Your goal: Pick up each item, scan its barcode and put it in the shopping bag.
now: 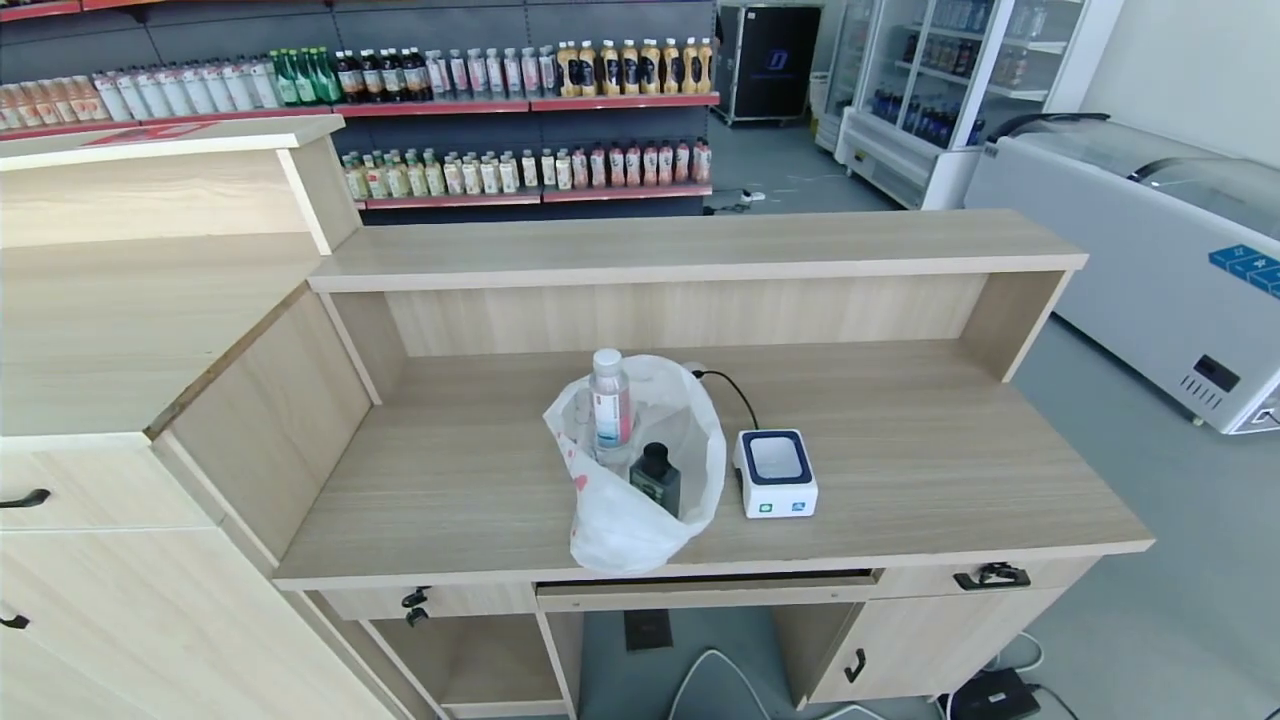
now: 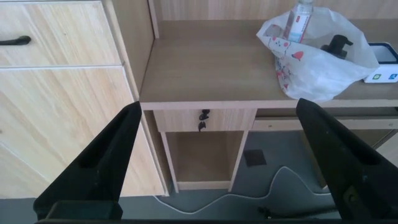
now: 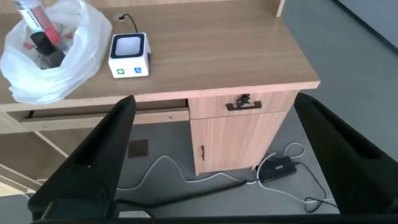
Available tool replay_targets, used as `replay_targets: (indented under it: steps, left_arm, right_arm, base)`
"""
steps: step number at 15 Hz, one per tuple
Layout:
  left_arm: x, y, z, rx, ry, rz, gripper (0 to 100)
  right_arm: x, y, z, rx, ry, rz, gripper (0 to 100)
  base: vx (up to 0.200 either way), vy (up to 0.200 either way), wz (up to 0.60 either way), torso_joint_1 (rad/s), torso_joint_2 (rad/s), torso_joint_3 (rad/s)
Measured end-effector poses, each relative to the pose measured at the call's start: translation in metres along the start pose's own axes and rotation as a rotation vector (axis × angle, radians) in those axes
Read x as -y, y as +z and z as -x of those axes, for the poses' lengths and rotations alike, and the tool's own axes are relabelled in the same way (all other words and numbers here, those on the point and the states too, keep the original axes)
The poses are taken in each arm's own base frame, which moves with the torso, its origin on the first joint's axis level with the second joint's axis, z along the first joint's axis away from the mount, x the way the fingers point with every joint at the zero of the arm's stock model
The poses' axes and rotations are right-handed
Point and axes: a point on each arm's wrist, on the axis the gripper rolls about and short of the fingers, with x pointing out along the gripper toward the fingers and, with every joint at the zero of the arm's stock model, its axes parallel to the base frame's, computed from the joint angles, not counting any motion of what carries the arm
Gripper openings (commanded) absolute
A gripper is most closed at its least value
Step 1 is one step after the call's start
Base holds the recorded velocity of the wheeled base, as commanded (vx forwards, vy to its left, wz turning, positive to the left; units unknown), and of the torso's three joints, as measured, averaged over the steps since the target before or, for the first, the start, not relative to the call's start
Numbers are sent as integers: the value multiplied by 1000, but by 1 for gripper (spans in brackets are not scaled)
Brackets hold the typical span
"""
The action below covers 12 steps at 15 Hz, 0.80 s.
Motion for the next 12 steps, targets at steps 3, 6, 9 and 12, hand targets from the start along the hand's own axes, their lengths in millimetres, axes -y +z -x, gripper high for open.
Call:
replay_targets:
  steps: [3,6,9,12]
  left_arm:
    - [0,0,0,0,0,0,100]
    - [0,0,0,0,0,0,100]
    - [0,0,0,0,0,0,100]
    - [0,0,0,0,0,0,100]
  right_arm:
    - [0,-12,9,29,2,-24,100]
    - [0,-19,13,16,-1,-74,100]
    - [0,-20,14,24,-3,-100,100]
    - [0,-20,14,26,-3,-100,100]
  base:
    - [0,0,0,0,0,0]
    - [0,0,0,0,0,0]
    - [0,0,0,0,0,0]
    - [0,0,0,0,0,0]
